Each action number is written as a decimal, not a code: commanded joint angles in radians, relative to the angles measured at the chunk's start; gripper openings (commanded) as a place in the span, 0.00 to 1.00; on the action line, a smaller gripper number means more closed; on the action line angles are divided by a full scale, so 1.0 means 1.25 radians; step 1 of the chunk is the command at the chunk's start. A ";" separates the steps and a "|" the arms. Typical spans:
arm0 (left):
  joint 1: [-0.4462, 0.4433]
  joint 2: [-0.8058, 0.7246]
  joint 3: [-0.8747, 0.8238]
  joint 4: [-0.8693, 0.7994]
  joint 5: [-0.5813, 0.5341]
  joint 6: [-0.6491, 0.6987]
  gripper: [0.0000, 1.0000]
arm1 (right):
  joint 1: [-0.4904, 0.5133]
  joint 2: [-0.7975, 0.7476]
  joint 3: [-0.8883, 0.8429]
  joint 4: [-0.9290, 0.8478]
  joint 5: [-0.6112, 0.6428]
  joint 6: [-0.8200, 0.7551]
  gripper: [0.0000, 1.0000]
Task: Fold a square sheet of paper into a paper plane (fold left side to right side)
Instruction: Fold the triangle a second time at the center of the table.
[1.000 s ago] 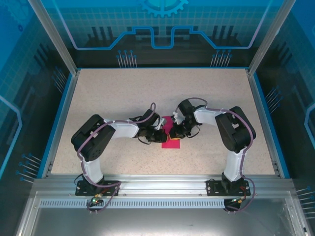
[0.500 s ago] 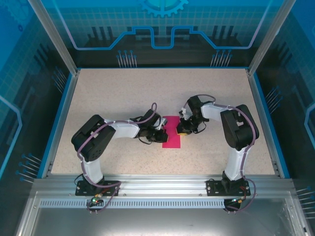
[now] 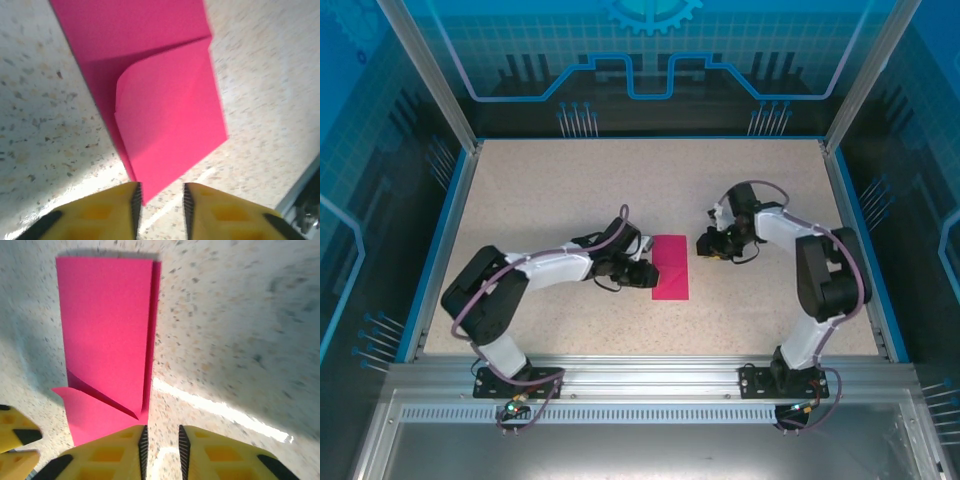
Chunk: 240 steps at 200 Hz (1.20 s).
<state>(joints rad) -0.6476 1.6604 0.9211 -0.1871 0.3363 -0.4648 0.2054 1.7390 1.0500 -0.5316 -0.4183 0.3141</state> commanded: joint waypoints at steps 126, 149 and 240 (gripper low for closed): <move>0.038 0.166 0.139 -0.005 0.032 0.050 0.46 | 0.013 -0.076 -0.132 0.094 -0.093 0.016 0.40; 0.038 0.192 0.163 -0.019 0.026 0.058 0.41 | 0.015 -0.074 -0.132 0.091 -0.093 0.016 0.40; 0.045 0.201 0.178 -0.049 -0.017 0.079 0.13 | 0.024 -0.068 -0.132 0.096 -0.124 0.021 0.39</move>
<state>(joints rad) -0.5999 1.9121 1.1252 -0.2199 0.3355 -0.3866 0.2176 1.6474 0.8955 -0.4248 -0.5201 0.3248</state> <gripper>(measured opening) 0.181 0.393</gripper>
